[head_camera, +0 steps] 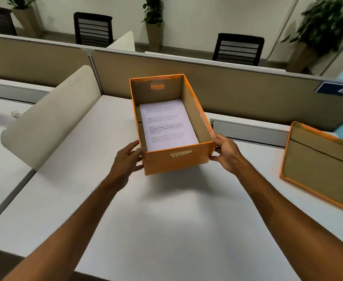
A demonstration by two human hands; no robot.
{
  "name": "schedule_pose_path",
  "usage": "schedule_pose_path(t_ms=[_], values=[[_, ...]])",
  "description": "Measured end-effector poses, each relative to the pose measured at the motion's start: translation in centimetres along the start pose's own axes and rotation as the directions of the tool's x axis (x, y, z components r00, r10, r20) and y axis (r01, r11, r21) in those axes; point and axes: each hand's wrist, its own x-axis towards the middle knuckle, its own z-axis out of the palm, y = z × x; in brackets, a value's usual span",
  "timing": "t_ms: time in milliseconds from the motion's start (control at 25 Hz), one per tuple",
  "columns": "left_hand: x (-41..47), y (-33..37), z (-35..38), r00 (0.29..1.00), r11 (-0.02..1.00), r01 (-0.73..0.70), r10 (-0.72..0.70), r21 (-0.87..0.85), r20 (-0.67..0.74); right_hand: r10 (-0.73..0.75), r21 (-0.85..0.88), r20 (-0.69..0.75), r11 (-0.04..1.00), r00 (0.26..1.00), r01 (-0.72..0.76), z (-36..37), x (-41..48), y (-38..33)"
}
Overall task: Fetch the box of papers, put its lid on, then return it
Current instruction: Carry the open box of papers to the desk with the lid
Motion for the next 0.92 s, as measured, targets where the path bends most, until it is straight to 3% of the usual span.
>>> schedule_pose_path(t_ms=[480,920], values=[[-12.5,-3.7,10.4,0.981,0.994,-0.045,0.024,0.104,0.195,-0.086,-0.031,-0.147,0.996,0.985,0.082,-14.1,-17.7,6.2],[-20.5,-8.2,11.6,0.972,0.987,0.003,-0.041,0.16,0.231,-0.044,0.06,-0.16,0.997,0.986,0.054,-16.1,-26.4,12.6]])
